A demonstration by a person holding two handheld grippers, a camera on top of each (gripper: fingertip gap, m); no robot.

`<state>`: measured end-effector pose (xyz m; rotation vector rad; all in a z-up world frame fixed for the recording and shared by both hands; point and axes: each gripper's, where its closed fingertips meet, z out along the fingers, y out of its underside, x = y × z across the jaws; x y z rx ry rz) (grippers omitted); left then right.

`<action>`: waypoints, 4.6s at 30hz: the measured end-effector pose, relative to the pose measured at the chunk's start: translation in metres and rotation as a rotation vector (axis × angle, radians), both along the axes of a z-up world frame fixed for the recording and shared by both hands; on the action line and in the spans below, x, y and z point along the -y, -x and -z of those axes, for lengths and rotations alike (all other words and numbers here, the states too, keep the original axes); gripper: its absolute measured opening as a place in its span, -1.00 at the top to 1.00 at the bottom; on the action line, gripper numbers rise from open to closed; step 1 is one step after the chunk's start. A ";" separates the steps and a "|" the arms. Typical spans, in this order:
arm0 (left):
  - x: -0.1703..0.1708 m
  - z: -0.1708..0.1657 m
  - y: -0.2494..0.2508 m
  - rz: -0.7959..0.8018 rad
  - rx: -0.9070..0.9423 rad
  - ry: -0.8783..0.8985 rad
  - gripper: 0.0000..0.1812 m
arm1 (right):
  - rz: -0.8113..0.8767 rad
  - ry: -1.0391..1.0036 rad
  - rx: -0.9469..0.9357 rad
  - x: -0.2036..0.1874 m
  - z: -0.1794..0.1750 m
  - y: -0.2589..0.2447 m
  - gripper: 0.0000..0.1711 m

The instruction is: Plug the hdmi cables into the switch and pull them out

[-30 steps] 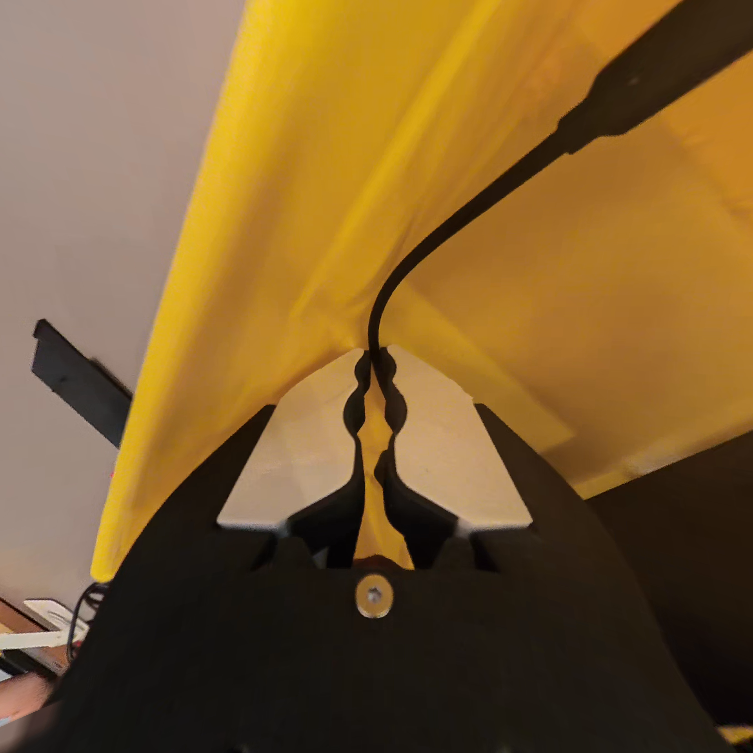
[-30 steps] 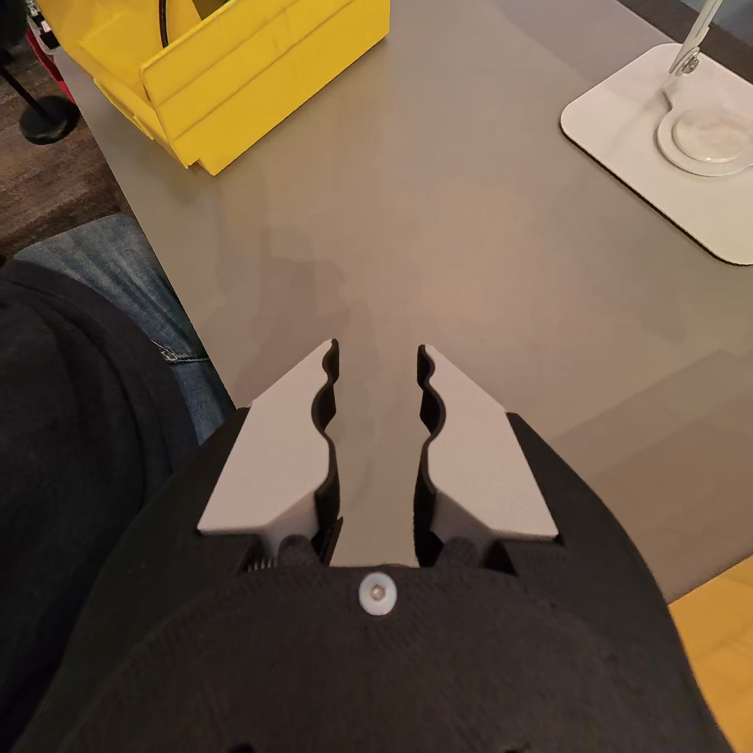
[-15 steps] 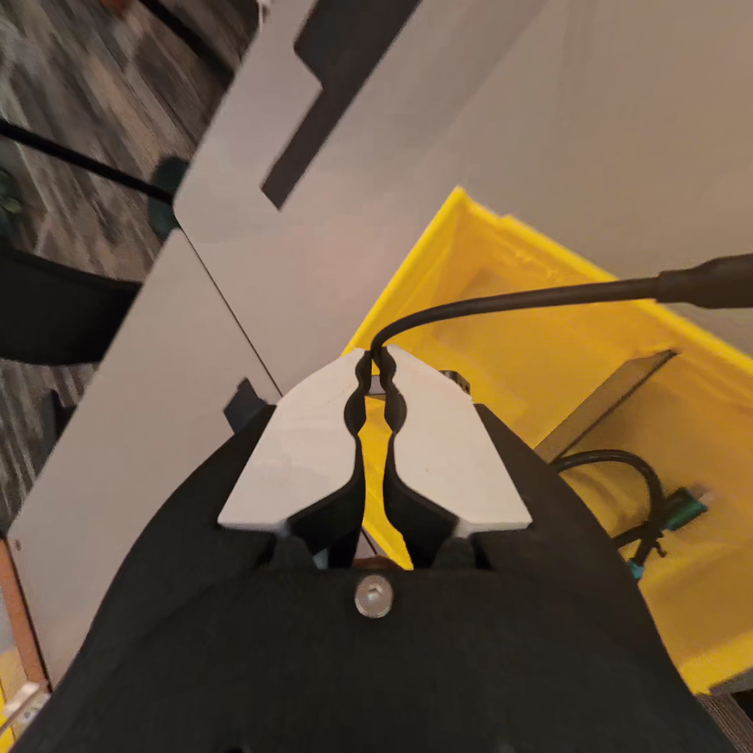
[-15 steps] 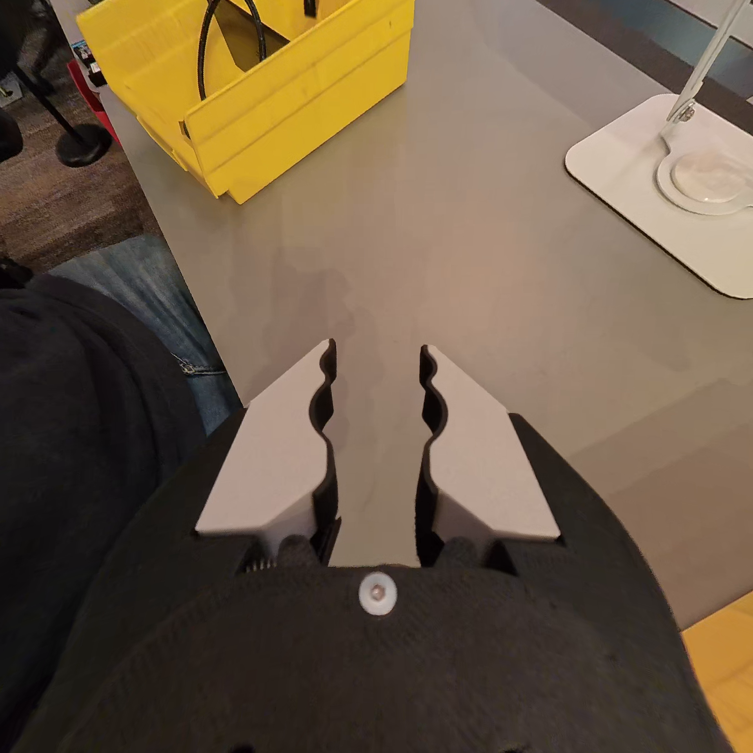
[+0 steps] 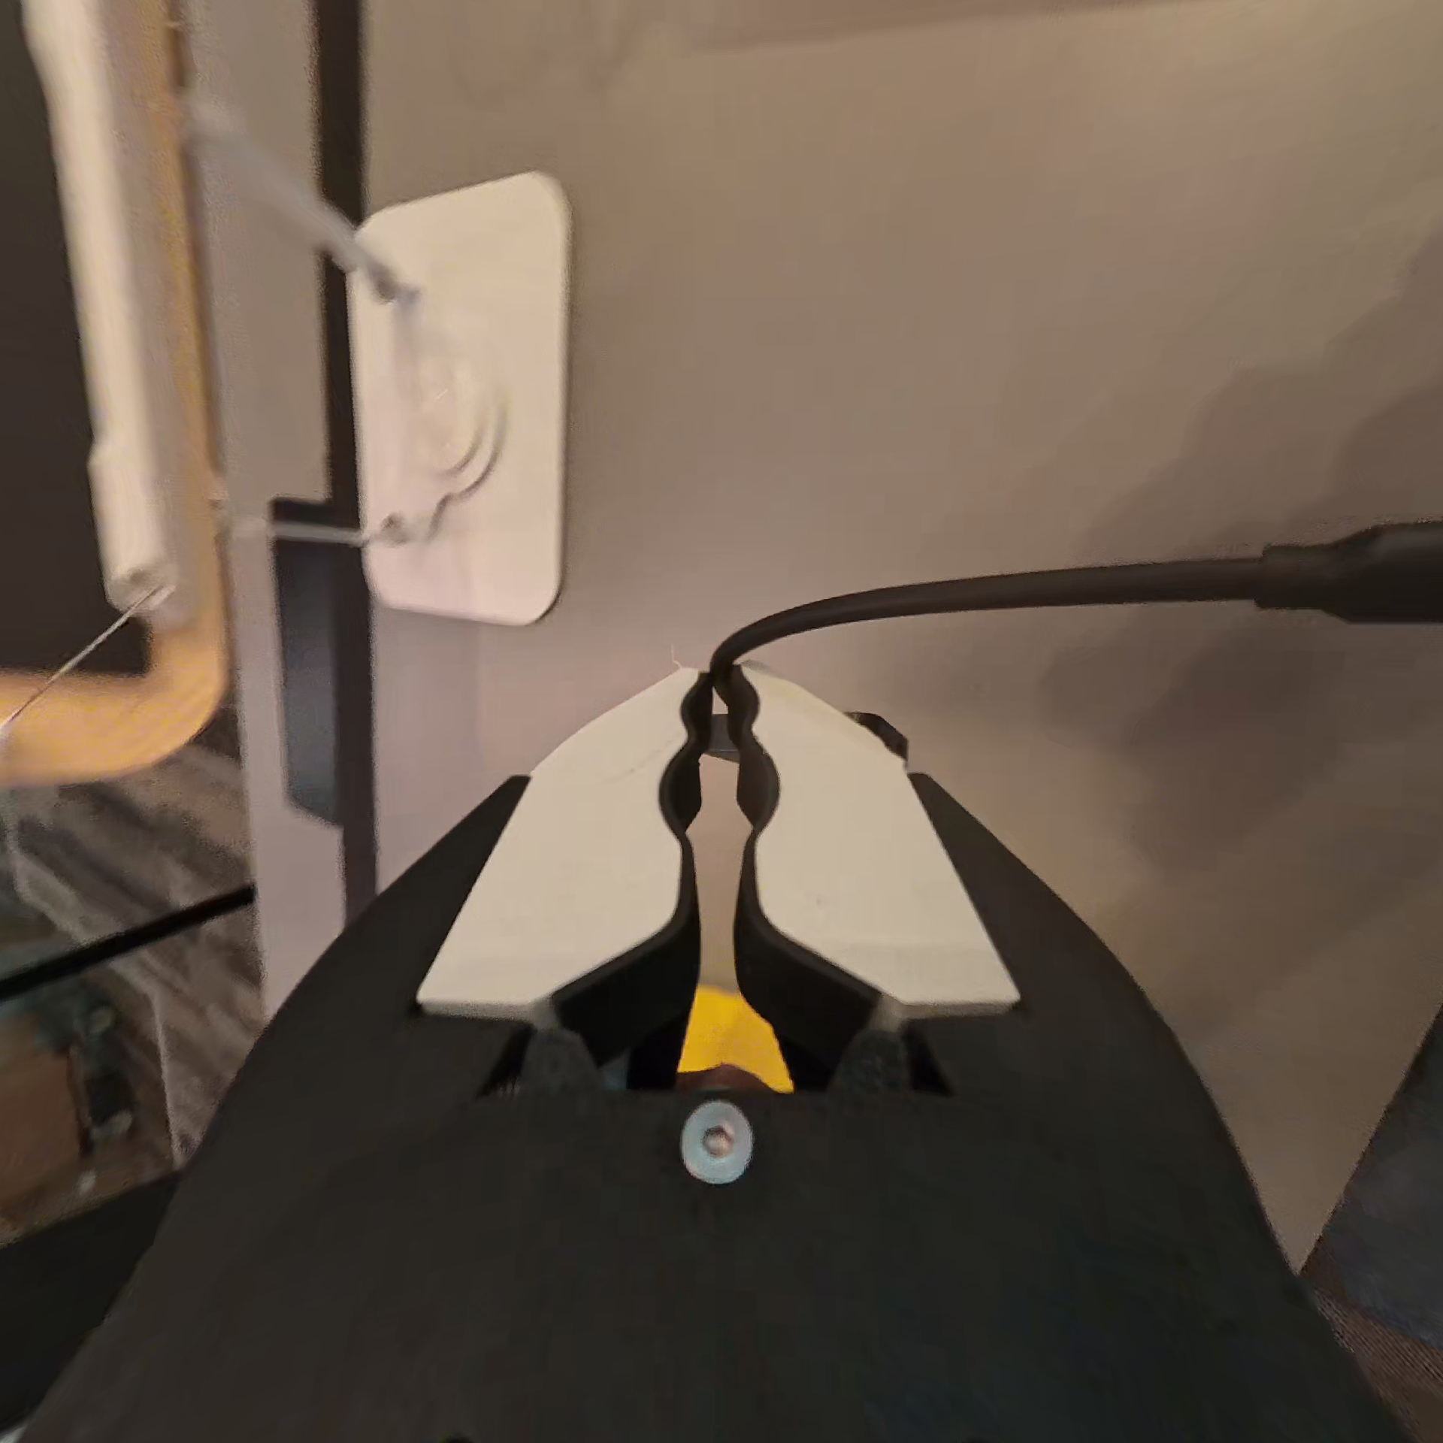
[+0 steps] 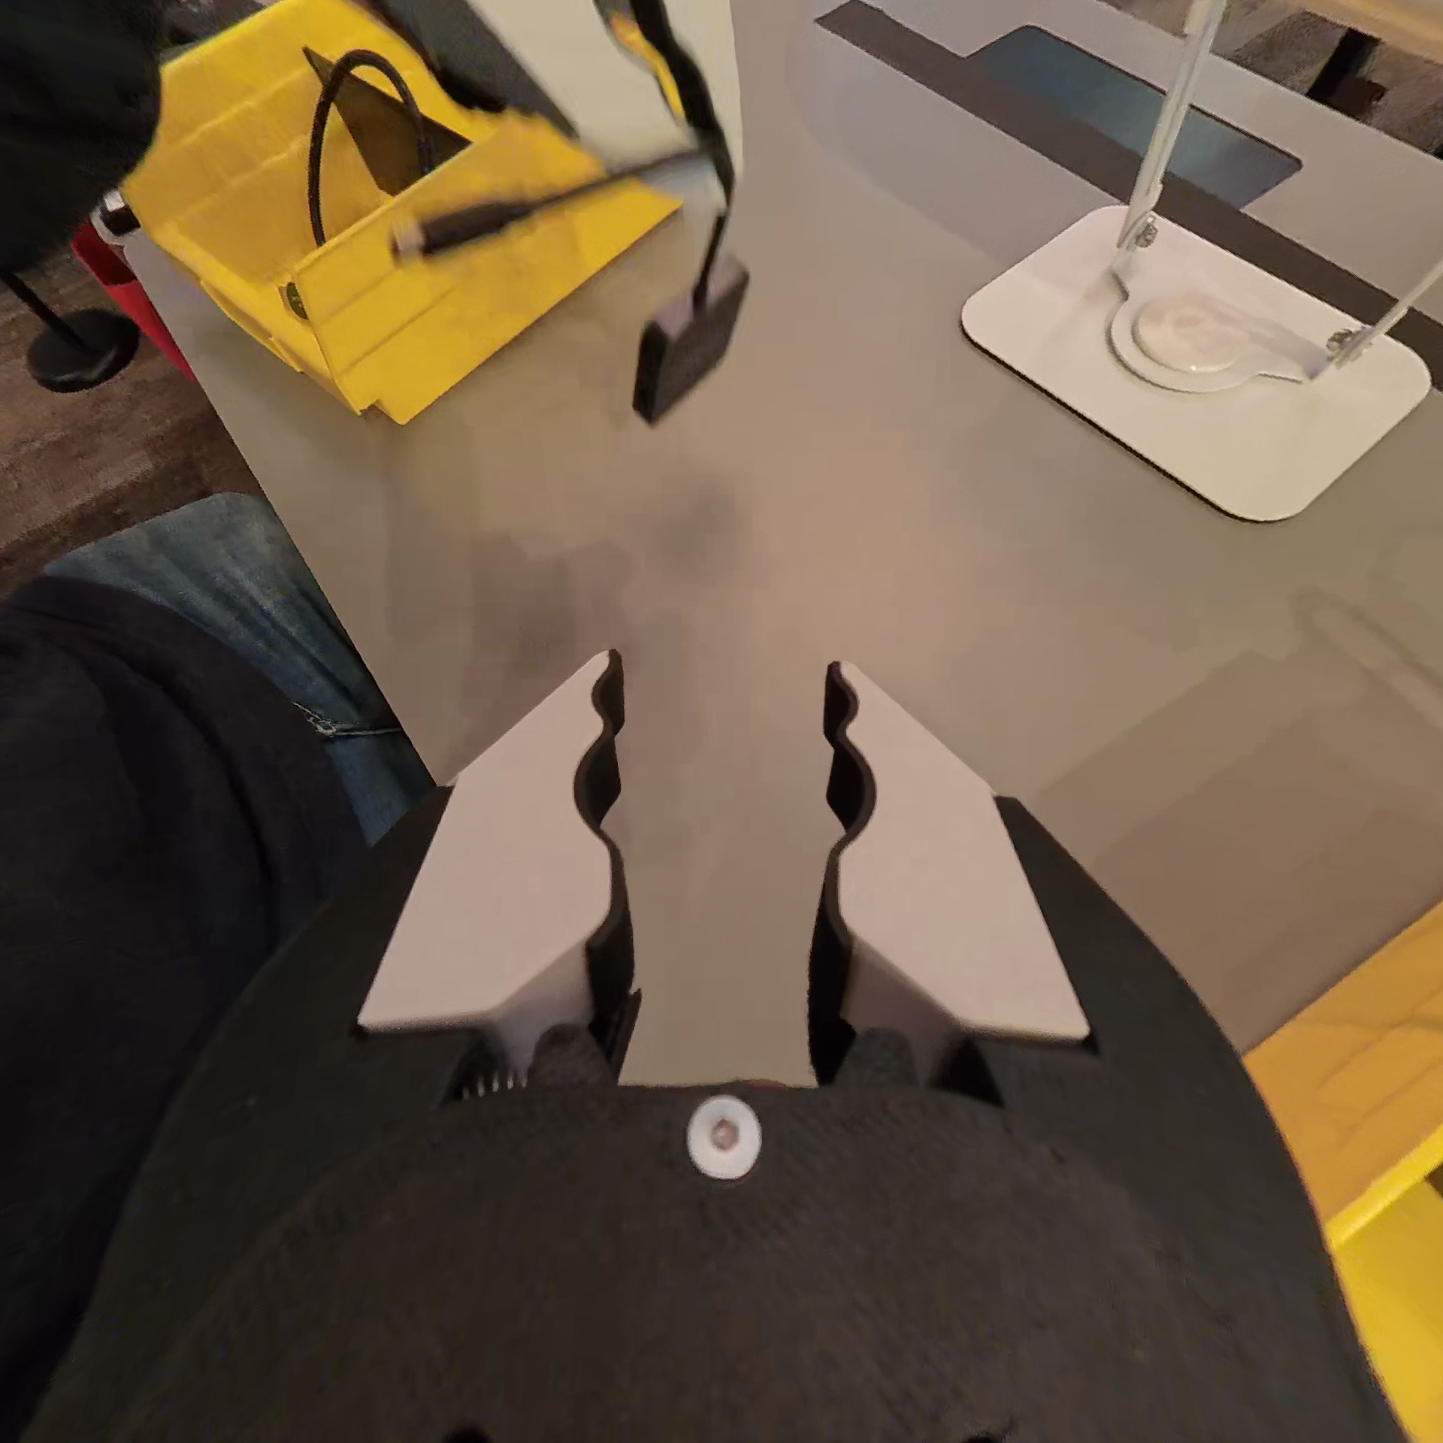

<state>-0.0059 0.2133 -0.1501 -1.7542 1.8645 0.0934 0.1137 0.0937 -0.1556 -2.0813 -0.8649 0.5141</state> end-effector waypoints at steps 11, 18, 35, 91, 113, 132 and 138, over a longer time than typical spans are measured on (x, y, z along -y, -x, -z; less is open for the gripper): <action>0.029 0.093 -0.071 0.061 0.007 0.183 0.89 | 0.031 0.046 0.000 0.006 0.019 -0.014 0.38; 0.017 0.028 0.015 -0.111 0.120 0.200 0.72 | -0.025 0.063 0.019 0.001 0.030 0.000 0.32; -0.012 0.076 0.335 -0.636 -0.077 0.155 0.91 | -0.146 0.091 0.057 0.006 0.042 0.041 0.31; 0.016 -0.033 0.079 -0.453 0.661 0.188 0.93 | -0.262 0.118 0.218 -0.049 0.097 0.089 -0.04; 0.000 -0.015 0.083 -0.470 0.623 0.144 0.93 | -0.074 0.280 0.313 -0.123 0.141 0.064 0.55; 0.007 -0.017 0.066 -0.444 0.707 0.215 0.93 | -0.162 0.216 0.185 -0.078 0.089 0.077 -0.06; 0.016 -0.044 0.055 -0.369 0.837 0.228 0.92 | -0.278 0.259 0.039 -0.070 0.091 0.137 -0.03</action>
